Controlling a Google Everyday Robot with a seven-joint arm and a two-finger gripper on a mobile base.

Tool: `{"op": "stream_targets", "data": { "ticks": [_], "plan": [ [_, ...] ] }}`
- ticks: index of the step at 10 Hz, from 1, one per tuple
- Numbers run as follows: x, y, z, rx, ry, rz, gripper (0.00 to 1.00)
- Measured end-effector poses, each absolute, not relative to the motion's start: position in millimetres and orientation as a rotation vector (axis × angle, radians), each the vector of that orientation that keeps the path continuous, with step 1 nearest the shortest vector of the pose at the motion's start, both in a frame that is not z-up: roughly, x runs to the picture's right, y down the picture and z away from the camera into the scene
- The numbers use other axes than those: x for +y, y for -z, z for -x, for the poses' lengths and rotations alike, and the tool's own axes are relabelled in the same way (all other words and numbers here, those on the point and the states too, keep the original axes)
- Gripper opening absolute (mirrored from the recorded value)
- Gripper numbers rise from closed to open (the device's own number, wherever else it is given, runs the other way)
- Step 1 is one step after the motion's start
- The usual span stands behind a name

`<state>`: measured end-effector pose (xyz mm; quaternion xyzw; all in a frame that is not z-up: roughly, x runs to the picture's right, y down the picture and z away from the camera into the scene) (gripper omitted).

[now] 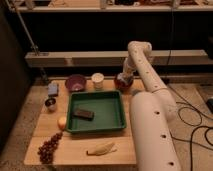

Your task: Wipe red bowl with towel

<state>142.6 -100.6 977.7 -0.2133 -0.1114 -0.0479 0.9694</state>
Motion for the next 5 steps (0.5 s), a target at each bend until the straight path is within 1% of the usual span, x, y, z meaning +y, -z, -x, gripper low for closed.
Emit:
{"op": "stream_targets", "data": {
  "ticks": [2, 5],
  "plan": [
    [-99, -975, -123, -0.256, 0.124, 0.432, 0.0],
    [-82, -956, -106, -0.304, 0.174, 0.445, 0.0]
  ]
}}
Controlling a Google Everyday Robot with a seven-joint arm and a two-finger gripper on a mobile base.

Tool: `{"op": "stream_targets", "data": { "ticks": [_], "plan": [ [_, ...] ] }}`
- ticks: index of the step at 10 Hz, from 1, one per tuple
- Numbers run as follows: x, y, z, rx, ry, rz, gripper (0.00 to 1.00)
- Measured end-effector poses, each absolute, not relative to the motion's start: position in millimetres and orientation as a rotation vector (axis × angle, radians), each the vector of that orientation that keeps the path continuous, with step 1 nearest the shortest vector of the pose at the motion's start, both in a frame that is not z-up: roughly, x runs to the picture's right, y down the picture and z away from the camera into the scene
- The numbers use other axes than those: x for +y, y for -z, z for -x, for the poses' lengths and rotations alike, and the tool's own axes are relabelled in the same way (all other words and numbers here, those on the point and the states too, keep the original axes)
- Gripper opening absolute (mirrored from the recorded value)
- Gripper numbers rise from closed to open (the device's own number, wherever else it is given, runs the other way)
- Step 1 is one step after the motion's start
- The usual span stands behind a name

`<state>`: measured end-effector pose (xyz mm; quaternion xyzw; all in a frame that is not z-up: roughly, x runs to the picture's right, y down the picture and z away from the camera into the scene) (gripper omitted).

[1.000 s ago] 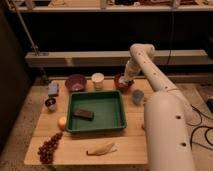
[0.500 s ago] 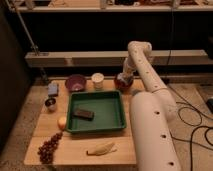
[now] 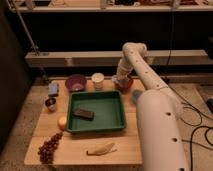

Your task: Wipe red bowl with towel

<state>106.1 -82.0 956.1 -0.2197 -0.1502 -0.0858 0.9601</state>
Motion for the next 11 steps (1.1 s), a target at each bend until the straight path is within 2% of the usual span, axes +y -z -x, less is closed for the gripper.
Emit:
{"op": "stream_targets", "data": {
  "ticks": [5, 11],
  "plan": [
    [-64, -942, -133, -0.284, 0.176, 0.475, 0.0],
    [-82, -965, -160, -0.217, 0.111, 0.457, 0.0]
  ]
}}
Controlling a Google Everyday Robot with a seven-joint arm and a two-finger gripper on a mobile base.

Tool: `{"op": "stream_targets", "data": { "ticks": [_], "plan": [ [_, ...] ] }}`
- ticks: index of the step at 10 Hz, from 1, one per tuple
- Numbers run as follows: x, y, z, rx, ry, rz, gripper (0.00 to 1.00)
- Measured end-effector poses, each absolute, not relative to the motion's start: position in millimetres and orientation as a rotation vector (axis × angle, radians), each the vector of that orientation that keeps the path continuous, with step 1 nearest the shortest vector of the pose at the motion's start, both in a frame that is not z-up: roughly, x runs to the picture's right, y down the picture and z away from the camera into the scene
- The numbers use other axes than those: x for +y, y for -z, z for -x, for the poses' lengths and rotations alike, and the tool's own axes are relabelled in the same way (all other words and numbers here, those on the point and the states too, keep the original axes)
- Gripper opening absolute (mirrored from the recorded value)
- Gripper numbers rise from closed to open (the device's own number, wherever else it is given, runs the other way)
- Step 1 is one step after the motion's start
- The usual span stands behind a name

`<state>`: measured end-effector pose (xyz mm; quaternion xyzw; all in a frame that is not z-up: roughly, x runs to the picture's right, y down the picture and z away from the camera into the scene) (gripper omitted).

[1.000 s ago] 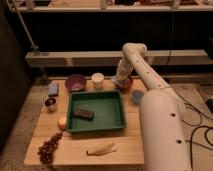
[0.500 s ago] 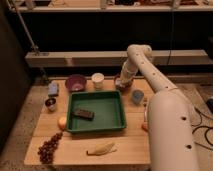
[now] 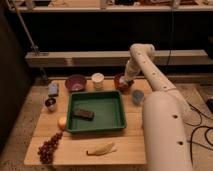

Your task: Wipe red bowl with towel

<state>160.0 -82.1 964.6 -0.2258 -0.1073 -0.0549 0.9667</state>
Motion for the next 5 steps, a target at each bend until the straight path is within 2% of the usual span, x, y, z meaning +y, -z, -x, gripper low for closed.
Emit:
{"op": "stream_targets", "data": {
  "ticks": [5],
  "plan": [
    [-100, -979, -124, -0.265, 0.124, 0.434, 0.0]
  ]
}}
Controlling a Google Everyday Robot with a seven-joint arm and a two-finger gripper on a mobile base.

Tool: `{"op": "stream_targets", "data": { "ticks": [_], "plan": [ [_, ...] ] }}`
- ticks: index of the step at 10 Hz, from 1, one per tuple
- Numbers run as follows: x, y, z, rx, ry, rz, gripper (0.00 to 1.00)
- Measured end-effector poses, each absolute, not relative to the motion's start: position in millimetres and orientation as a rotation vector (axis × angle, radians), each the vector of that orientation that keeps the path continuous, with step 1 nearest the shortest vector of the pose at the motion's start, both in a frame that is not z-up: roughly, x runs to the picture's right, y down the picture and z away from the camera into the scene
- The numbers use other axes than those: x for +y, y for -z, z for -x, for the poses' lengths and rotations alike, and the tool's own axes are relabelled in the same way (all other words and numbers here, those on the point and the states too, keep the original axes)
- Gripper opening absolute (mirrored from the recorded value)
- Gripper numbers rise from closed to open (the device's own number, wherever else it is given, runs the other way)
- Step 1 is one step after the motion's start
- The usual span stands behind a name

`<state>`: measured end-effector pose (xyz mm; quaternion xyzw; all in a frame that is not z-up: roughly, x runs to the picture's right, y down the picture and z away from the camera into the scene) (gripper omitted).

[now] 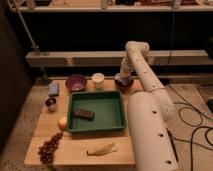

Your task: Wipe red bowl with towel

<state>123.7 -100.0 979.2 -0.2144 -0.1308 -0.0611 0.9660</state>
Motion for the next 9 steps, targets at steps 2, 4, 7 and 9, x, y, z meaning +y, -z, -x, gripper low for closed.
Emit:
{"op": "stream_targets", "data": {
  "ticks": [2, 4, 7, 9],
  "plan": [
    [-99, -972, -109, -0.3, 0.147, 0.43, 0.0],
    [-95, -962, -104, -0.322, 0.17, 0.43, 0.0],
    [-87, -950, -107, -0.33, 0.192, 0.441, 0.0],
    [-82, -947, -124, -0.31, 0.188, 0.453, 0.0]
  ]
}}
